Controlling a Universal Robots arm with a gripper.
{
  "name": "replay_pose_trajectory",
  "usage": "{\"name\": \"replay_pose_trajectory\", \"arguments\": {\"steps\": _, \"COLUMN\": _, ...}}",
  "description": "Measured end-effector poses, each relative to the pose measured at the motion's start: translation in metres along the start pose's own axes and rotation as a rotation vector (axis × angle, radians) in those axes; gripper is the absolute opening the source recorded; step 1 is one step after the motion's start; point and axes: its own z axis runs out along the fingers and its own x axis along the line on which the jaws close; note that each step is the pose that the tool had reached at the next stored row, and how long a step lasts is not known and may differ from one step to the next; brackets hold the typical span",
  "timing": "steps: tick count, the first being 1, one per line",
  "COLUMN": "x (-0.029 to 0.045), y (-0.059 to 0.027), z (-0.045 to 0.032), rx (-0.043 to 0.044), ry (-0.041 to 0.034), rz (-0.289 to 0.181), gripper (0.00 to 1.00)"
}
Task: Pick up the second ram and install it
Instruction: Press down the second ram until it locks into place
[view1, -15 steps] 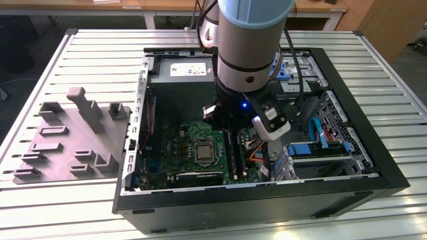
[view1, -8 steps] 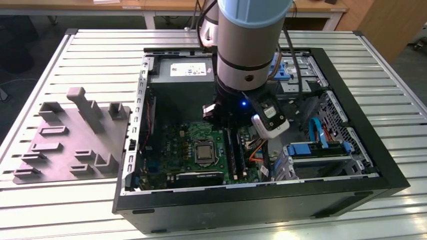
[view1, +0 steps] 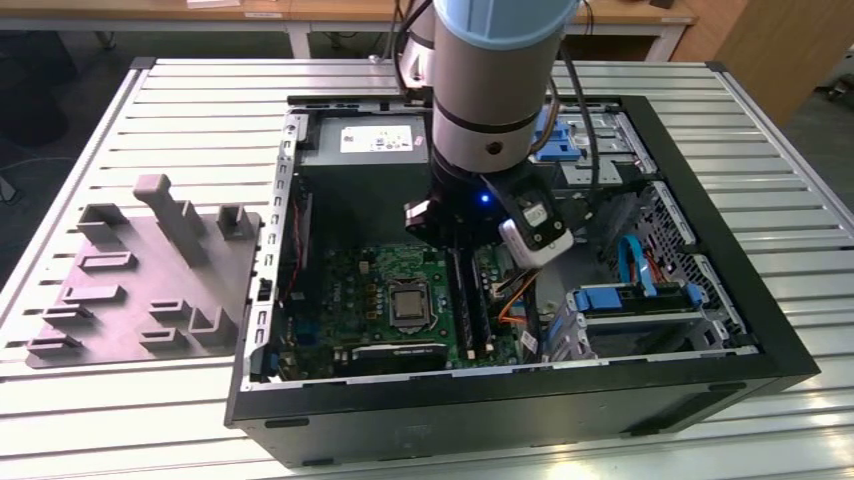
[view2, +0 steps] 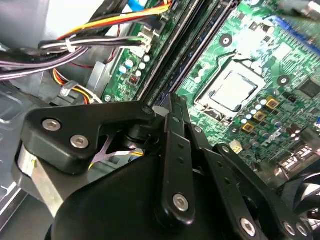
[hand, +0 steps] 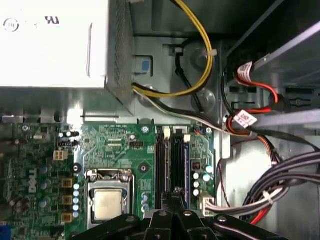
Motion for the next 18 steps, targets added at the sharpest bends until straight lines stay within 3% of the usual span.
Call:
{"name": "replay_pose_trajectory", "arguments": {"steps": 2, "x": 0.0001, "y": 0.0038, "z": 0.0010, "rx": 0.0080, "ry": 0.0000, "rz": 0.000, "gripper": 0.10}}
{"name": "replay_pose_trajectory", "arguments": {"steps": 4, "x": 0.0001, "y": 0.0055, "z": 0.0020, "rx": 0.0233, "ry": 0.0001, "rz": -0.001, "gripper": 0.10}}
{"name": "replay_pose_trajectory", "arguments": {"steps": 6, "x": 0.0002, "y": 0.0060, "z": 0.0038, "rx": 0.0298, "ry": 0.0002, "rz": -0.002, "gripper": 0.10}}
{"name": "replay_pose_trajectory", "arguments": {"steps": 9, "x": 0.0004, "y": 0.0064, "z": 0.0069, "rx": 0.0292, "ry": 0.0002, "rz": -0.001, "gripper": 0.10}}
{"name": "replay_pose_trajectory", "arguments": {"steps": 14, "x": 0.0006, "y": 0.0090, "z": 0.0097, "rx": 0.0196, "ry": 0.0003, "rz": -0.001, "gripper": 0.10}}
{"name": "replay_pose_trajectory", "arguments": {"steps": 18, "x": 0.0007, "y": 0.0138, "z": 0.0118, "rx": 0.0189, "ry": 0.0003, "rz": -0.001, "gripper": 0.10}}
